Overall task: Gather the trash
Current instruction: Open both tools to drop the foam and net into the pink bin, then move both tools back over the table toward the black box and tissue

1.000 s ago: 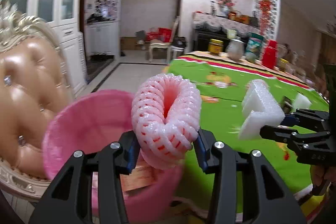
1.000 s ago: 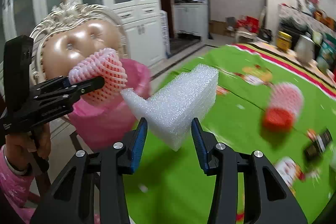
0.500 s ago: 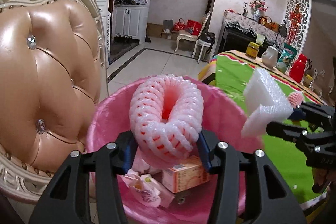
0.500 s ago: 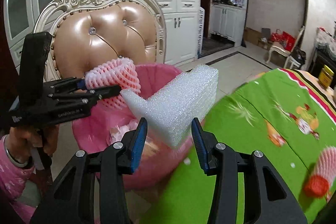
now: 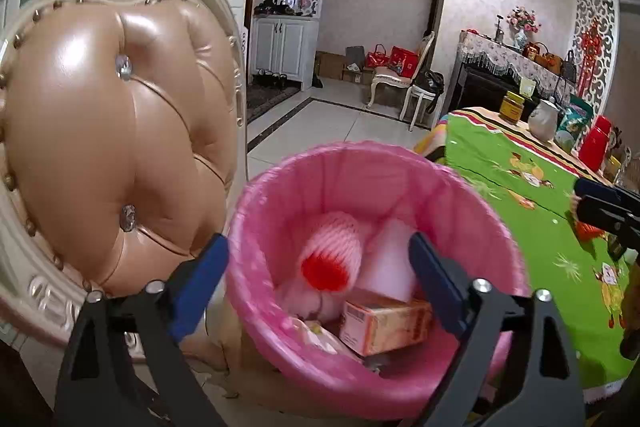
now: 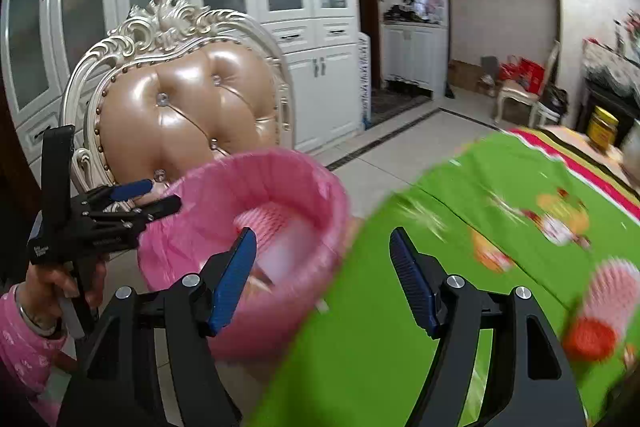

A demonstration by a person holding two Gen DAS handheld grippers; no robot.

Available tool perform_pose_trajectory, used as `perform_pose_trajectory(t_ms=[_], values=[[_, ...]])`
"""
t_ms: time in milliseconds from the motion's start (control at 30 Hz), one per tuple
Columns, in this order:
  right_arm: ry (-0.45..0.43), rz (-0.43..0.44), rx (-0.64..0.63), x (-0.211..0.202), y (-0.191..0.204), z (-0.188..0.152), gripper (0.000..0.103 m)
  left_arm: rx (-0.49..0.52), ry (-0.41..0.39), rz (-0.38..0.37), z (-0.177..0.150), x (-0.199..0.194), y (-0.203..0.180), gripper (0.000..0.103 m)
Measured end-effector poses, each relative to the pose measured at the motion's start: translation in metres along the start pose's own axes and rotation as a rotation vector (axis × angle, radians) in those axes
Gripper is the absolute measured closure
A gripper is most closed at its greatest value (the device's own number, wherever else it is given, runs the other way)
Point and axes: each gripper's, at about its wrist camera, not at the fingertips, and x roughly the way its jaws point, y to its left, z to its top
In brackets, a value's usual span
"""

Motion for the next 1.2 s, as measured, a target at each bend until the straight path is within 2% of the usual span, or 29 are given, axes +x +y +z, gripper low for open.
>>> perform_pose_trajectory(t_ms=[133, 267, 367, 567, 700, 800, 867, 967, 1067, 1200], values=[[0.016, -0.081, 0.068, -0.043, -0.028, -0.033, 0.036, 0.038, -0.016, -0.05, -0.005, -0.021, -0.043, 0.005], [0.022, -0.155, 0.126, -0.088, -0.053, -0.069, 0.035, 0.158, -0.022, -0.149, -0.011, -0.034, -0.116, 0.005], [0.03, -0.242, 0.19, -0.128, -0.081, -0.099, 0.033, 0.232, -0.001, -0.257, -0.022, -0.038, -0.179, 0.005], [0.02, -0.421, 0.305, -0.206, -0.136, -0.15, 0.033, 0.294, 0.055, -0.442, -0.048, -0.042, -0.28, 0.005], [0.015, -0.548, 0.374, -0.255, -0.18, -0.177, 0.033, 0.335, 0.102, -0.516, -0.063, -0.04, -0.335, 0.005], [0.043, -0.636, 0.419, -0.275, -0.212, -0.196, 0.033, 0.372, 0.119, -0.551, -0.071, -0.038, -0.367, 0.005], [0.068, -0.645, 0.469, -0.28, -0.235, -0.208, 0.033, 0.398, 0.123, -0.564, -0.074, -0.036, -0.387, 0.005], [0.142, -0.679, 0.465, -0.276, -0.262, -0.218, 0.033, 0.431, 0.137, -0.585, -0.076, -0.032, -0.413, 0.005], [0.191, -0.635, 0.48, -0.264, -0.284, -0.219, 0.033, 0.449, 0.161, -0.59, -0.074, -0.022, -0.435, 0.005], [0.194, -0.617, 0.479, -0.255, -0.29, -0.219, 0.034, 0.463, 0.213, -0.573, -0.079, -0.011, -0.456, 0.005]])
